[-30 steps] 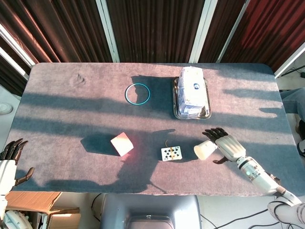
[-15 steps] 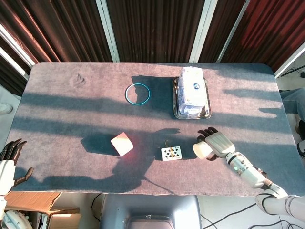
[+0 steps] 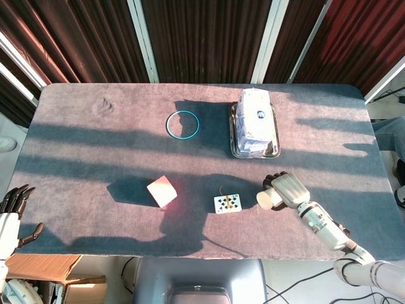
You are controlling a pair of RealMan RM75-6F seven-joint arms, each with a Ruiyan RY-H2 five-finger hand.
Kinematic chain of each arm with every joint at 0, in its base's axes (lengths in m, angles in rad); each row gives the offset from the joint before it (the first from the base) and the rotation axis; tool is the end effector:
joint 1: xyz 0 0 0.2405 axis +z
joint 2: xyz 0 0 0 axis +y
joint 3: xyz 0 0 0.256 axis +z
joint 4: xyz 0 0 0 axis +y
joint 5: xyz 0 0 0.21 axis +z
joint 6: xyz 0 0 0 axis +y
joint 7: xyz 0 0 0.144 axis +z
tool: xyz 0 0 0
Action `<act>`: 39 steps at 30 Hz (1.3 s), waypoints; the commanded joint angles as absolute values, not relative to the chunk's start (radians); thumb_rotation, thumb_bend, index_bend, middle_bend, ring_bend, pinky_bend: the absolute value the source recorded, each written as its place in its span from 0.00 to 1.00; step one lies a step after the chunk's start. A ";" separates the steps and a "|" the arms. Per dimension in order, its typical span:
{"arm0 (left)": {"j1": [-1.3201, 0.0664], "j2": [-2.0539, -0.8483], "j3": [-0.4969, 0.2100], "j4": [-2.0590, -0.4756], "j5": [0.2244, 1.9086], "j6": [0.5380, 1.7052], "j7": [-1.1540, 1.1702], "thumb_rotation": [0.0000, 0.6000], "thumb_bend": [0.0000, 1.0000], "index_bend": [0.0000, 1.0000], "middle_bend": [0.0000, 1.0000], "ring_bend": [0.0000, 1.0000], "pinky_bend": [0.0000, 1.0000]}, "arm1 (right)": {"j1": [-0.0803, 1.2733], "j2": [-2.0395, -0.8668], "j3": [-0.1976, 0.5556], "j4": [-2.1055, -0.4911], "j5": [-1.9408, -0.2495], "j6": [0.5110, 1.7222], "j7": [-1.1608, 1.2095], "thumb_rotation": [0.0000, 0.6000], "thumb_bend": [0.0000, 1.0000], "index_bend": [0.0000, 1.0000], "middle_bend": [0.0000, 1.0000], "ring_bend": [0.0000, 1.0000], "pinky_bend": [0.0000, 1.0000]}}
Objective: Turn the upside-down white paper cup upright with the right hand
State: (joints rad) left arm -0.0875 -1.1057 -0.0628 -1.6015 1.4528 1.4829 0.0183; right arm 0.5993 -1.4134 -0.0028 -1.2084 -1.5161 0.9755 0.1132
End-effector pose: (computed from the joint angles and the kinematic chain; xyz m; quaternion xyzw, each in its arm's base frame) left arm -0.3187 0.1847 0.1688 -0.5846 -0.3816 -0.3743 0.6104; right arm -0.2660 -0.3250 0.0312 0.7788 -0.3559 0.3166 0.4080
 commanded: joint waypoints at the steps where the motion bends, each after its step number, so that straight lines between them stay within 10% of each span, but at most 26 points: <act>1: -0.087 -1.106 -0.063 -1.602 1.453 1.483 0.020 1.00 0.28 0.13 0.08 0.06 0.25 | 0.588 -1.439 -0.037 -1.139 -1.618 1.059 0.424 1.00 0.27 0.72 0.48 0.48 0.50; 16: -0.086 -1.106 -0.063 -1.604 1.451 1.484 0.023 1.00 0.28 0.13 0.08 0.07 0.25 | 0.623 -1.545 -0.223 -0.781 -1.808 1.154 1.317 1.00 0.27 0.66 0.48 0.45 0.49; 39: -0.088 -1.104 -0.063 -1.608 1.446 1.475 0.025 1.00 0.28 0.13 0.08 0.07 0.25 | 0.599 -1.512 -0.248 -0.747 -1.794 1.174 1.149 1.00 0.27 0.49 0.29 0.17 0.21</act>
State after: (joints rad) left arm -0.0886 -1.1043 -0.0633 -1.6079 1.4457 1.4752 0.0253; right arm 0.5999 -1.5197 -0.2483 -0.7396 -1.7967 1.1771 1.1724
